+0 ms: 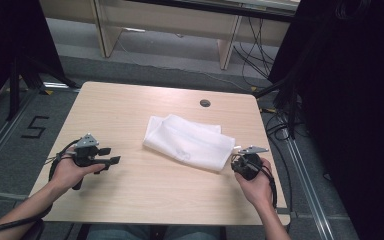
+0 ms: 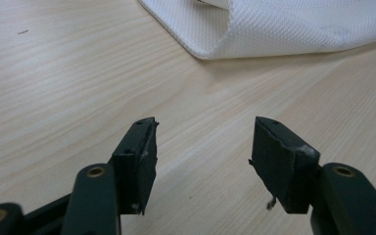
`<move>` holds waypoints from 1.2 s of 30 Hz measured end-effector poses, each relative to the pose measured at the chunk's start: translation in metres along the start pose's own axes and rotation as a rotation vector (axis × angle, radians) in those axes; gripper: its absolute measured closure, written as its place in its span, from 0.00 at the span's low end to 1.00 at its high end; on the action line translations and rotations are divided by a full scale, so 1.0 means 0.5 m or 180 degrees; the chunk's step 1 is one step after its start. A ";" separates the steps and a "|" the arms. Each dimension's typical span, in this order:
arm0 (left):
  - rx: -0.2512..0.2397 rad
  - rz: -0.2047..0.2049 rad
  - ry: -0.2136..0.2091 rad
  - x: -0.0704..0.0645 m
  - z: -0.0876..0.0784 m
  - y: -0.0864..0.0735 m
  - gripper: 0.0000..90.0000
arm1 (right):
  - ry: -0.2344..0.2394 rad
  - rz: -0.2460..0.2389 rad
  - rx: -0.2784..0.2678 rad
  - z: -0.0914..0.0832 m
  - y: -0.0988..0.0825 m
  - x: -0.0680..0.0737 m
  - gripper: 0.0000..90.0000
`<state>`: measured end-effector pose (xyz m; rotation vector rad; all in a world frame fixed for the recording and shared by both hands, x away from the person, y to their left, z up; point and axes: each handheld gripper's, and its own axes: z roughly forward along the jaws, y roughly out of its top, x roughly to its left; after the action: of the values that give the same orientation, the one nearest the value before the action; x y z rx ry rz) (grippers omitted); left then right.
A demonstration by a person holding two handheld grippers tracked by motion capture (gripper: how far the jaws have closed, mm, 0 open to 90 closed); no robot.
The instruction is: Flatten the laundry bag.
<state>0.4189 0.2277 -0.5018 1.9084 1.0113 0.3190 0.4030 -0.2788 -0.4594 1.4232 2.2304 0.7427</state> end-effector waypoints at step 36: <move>0.0303 0.0319 -0.0038 -0.050 0.178 0.203 0.50 | 0.0148 0.0581 -0.0096 0.020 0.078 -0.044 0.68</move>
<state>0.5075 0.1305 -0.4620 2.0490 0.9396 0.3217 0.4455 -0.2829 -0.4421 1.6262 2.1334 0.8729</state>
